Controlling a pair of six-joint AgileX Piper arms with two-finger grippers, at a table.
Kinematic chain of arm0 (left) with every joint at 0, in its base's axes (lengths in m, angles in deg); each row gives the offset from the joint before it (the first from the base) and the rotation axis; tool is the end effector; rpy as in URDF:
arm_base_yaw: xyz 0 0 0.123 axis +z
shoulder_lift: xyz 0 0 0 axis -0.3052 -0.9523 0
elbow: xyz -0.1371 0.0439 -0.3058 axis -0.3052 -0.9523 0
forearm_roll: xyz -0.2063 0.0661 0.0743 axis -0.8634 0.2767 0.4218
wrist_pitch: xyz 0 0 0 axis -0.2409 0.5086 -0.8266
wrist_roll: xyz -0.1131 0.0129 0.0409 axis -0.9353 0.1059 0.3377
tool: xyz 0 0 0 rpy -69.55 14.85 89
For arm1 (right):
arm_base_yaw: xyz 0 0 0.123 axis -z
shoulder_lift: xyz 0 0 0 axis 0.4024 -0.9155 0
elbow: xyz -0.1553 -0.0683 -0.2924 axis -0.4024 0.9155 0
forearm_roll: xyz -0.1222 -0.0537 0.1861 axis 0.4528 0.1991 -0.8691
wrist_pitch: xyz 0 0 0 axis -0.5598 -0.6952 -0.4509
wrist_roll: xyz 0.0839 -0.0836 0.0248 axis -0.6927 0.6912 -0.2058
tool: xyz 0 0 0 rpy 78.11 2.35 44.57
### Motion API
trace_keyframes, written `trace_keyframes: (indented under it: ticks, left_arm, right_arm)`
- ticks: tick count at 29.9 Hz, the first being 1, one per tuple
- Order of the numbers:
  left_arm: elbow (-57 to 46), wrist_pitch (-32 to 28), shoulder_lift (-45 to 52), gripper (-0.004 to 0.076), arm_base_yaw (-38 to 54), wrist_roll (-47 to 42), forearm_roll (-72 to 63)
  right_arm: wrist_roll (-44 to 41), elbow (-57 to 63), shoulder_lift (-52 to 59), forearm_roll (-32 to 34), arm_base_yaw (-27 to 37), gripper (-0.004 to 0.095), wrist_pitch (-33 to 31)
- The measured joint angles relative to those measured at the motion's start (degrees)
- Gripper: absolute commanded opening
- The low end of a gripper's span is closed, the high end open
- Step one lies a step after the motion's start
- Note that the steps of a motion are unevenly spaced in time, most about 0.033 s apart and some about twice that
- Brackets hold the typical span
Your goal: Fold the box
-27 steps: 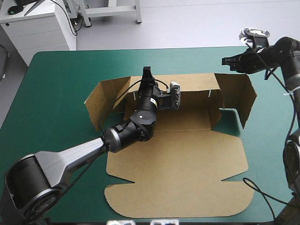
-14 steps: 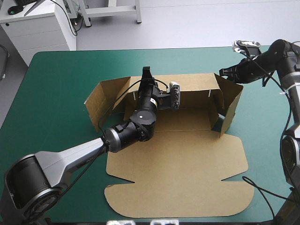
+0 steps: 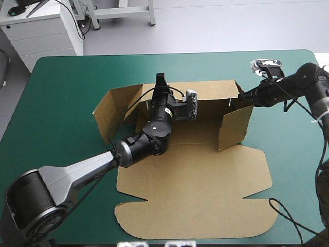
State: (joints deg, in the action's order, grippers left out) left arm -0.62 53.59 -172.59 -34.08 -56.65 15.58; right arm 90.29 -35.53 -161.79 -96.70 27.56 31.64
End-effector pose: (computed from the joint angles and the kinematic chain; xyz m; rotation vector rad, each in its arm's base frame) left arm 0.3154 -0.2722 0.3570 1.4382 1.4034 0.8840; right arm 0.3546 0.0293 0.3564 -0.3451 2.5161 0.4836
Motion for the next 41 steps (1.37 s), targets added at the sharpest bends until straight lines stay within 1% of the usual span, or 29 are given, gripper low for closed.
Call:
trace_keyframes:
  ticks: [3, 9, 12, 16, 18, 23, 24, 26, 29, 33, 41]
  left_arm:
    - [0.0, 0.1, -0.1, -0.0008, 0.0, 0.1, 0.1]
    - [0.0, 0.2, -0.5, -0.0008, 0.0, 0.2, 0.3]
    - [0.0, 0.2, -0.6, -0.0008, 0.0, 0.2, 0.0]
    - [0.0, 0.2, -0.9, -0.0008, 0.0, 0.3, -0.2]
    - [0.1, 0.3, -1.0, -0.0008, 0.0, 0.4, -0.2]
    - [0.1, 0.3, -1.0, -0.0008, 0.0, 0.4, -0.3]
    - [0.1, 0.3, -1.0, -0.0008, 0.0, 0.4, -0.4]
    - [0.1, 0.3, -1.0, -0.0008, 0.0, 0.4, -0.4]
    - [0.1, 0.4, -1.0, -0.0008, 0.0, 0.5, -0.4]
    - [0.1, 0.6, -1.0, -0.0008, 0.0, 0.5, -0.4]
    - [0.1, 0.8, -1.0, -0.0008, 0.0, 0.5, -0.4]
  right_arm:
    - [4.3, 5.2, 3.3, -4.0, 0.0, 0.0000, 3.9]
    - [13.5, 13.0, 7.3, -10.8, 0.0, 0.0000, 8.5]
    - [17.9, 16.7, 8.2, -13.3, 0.0, 0.0001, 10.8]
    - [22.5, 18.9, 9.3, -14.5, 0.0, 0.0013, 12.4]
    - [23.4, 19.0, 9.9, -13.7, 0.0, 0.0056, 12.7]
    - [24.1, 19.0, 10.4, -9.8, -0.8, 0.0298, 12.8]
    - [24.7, 19.0, 10.4, -8.5, -1.4, 0.0336, 12.8]
    - [26.6, 19.0, 10.4, -6.0, -2.9, 0.0381, 13.0]
    - [30.0, 19.0, 10.4, -1.8, -5.0, 0.0389, 13.5]
    - [30.7, 19.0, 10.4, 2.2, -6.9, 0.0392, 13.2]
    - [29.8, 19.0, 10.4, 3.3, -7.3, 0.0410, 11.9]
